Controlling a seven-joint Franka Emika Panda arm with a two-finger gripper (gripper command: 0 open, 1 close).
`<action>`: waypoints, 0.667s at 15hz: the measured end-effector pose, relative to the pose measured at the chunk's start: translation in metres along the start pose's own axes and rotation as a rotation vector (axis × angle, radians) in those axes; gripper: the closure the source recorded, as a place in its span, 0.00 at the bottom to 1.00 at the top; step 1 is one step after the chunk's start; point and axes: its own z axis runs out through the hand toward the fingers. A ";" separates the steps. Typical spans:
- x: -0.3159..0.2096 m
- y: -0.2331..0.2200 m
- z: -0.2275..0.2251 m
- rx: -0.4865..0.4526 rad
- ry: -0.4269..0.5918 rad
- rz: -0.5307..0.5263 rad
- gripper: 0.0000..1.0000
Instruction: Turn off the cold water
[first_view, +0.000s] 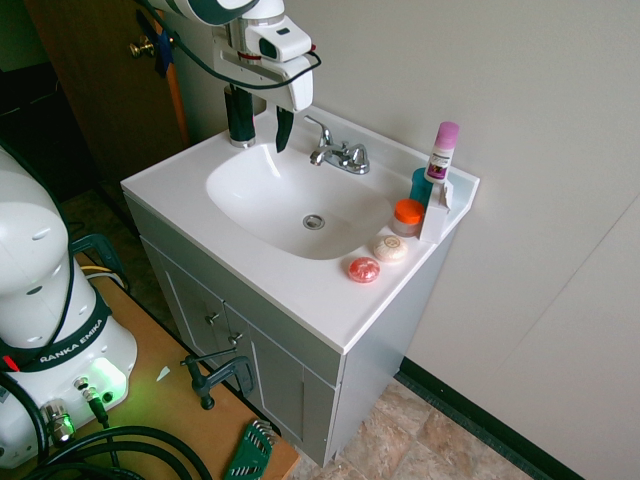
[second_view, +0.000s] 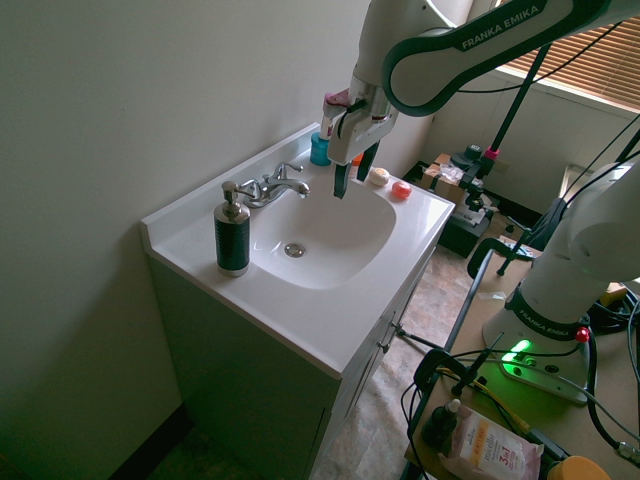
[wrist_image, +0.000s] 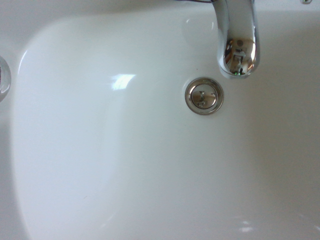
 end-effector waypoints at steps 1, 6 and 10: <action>0.000 0.000 0.000 0.002 -0.004 0.004 0.00; 0.047 -0.022 -0.012 0.074 0.143 0.086 0.00; 0.101 -0.057 0.039 0.048 0.251 0.132 0.00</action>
